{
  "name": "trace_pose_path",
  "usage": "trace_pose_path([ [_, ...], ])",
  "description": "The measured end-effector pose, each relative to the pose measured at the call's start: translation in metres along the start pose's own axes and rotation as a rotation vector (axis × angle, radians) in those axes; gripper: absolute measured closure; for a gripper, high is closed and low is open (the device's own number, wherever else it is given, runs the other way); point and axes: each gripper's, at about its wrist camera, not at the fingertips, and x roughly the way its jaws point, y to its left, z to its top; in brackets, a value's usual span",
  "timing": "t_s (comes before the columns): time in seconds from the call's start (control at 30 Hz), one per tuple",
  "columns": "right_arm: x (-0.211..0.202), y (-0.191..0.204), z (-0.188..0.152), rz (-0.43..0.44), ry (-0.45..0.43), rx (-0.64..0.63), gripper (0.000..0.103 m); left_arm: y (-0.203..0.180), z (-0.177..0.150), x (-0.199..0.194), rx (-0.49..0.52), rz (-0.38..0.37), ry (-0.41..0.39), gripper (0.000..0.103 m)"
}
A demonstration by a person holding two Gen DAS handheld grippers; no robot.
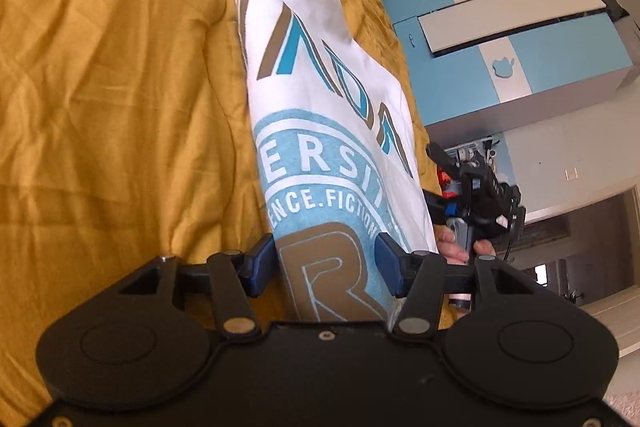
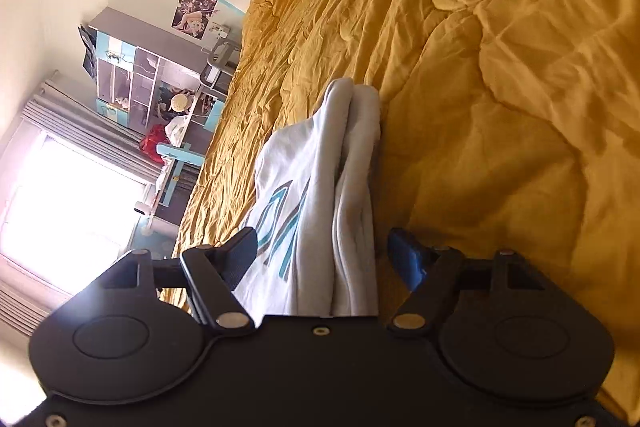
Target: Fold small clothes
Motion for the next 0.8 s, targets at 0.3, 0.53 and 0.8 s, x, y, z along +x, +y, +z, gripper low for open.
trace_pose_path([
  [0.3,0.046,0.004,0.018,0.029,0.008,0.045,0.019,0.008,0.003,0.036,-0.108,-0.116,0.004,0.044],
  [0.53,0.049,-0.005,0.024,-0.033,-0.027,0.119,0.076,-0.001,-0.003,0.029,-0.088,-0.095,-0.027,0.064],
  [0.8,0.042,0.044,0.03,-0.041,-0.053,0.0,0.079,-0.021,-0.007,0.002,-0.085,-0.127,-0.078,0.077],
])
